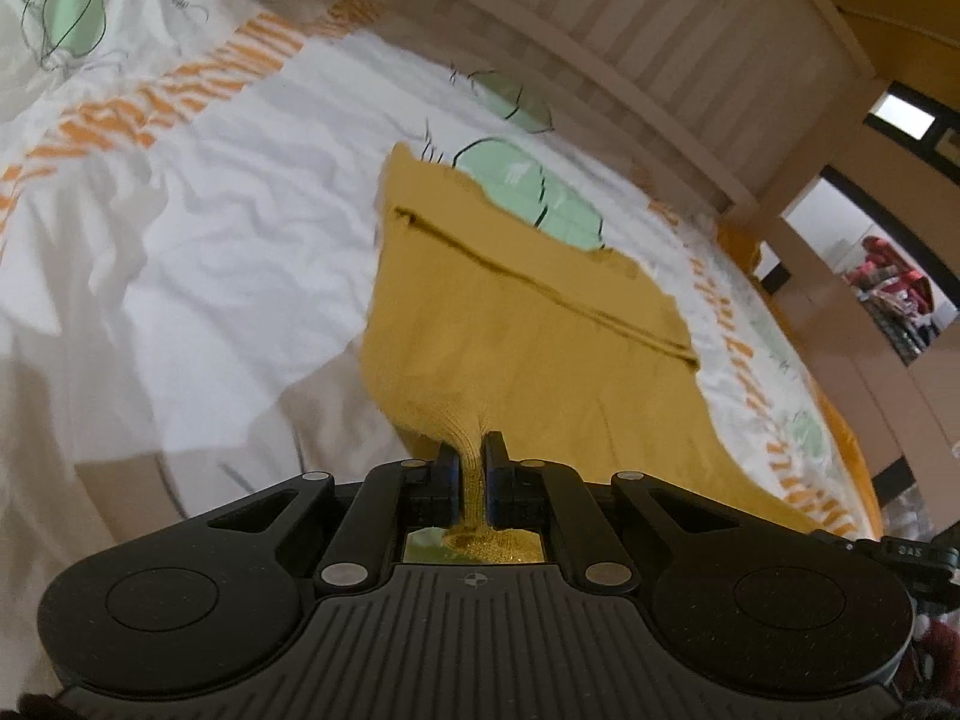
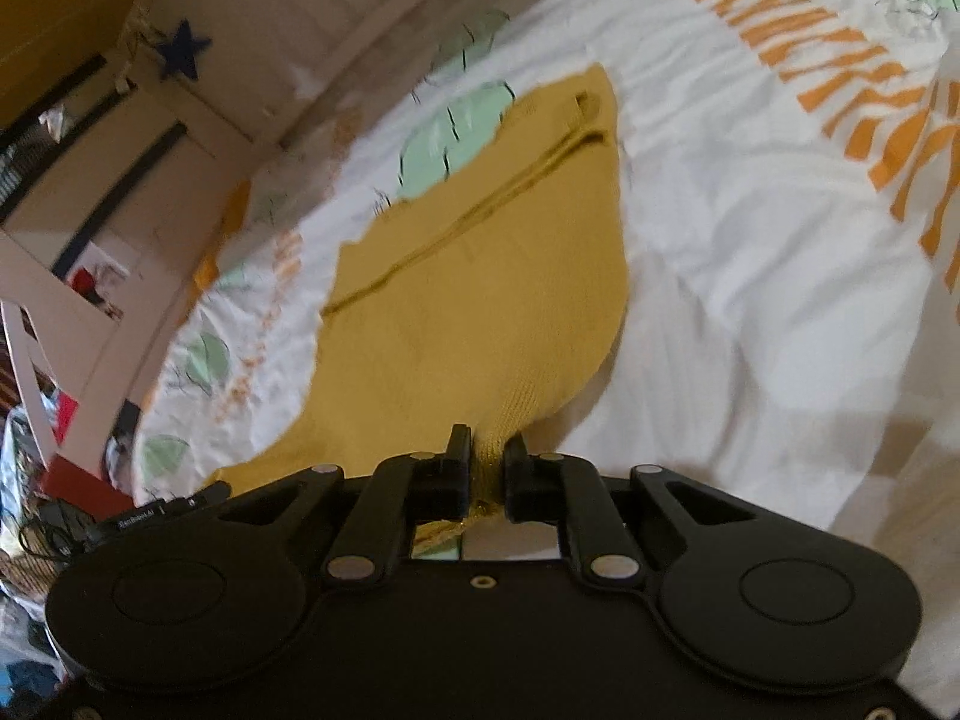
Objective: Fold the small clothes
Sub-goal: 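Lift the hem with both grippers, fold it over toward the collar, open both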
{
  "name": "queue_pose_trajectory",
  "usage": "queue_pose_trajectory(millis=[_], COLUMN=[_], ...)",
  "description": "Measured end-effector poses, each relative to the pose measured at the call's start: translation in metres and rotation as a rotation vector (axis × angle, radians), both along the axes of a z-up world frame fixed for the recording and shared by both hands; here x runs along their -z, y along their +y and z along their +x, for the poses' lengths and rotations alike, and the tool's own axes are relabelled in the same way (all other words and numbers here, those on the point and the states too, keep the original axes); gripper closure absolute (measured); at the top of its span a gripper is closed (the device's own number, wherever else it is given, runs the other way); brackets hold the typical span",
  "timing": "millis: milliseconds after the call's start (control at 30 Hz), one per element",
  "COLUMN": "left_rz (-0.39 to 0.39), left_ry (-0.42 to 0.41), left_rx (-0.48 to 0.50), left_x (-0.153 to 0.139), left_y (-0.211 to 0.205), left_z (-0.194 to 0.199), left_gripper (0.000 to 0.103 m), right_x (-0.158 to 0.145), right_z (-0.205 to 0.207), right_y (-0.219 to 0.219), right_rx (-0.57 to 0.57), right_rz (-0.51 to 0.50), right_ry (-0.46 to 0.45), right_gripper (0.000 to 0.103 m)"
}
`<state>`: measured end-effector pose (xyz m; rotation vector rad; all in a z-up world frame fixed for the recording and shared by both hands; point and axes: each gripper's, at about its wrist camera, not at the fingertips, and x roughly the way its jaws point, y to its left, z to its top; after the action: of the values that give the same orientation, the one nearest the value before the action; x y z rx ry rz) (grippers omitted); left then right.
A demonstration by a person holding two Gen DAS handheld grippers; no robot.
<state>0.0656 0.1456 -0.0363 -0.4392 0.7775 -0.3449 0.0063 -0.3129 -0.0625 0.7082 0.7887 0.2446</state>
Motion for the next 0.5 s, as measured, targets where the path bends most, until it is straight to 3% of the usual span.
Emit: queue_pose_trajectory(millis=[233,500], left_rz=[-0.019,-0.054], left_ry=[-0.036,-0.079], left_rx=[-0.012,-0.061], left_x=[-0.012,-0.033], left_y=[-0.002,-0.002], left_z=[0.021,0.071], left_gripper=[0.096,0.096], right_x=[-0.016,-0.026], right_z=[0.015,0.057], right_y=[-0.006,-0.015], right_rx=[0.026,0.037], right_rz=[0.022,0.039], right_ry=[-0.064,-0.117], right_gripper=[0.085,0.085])
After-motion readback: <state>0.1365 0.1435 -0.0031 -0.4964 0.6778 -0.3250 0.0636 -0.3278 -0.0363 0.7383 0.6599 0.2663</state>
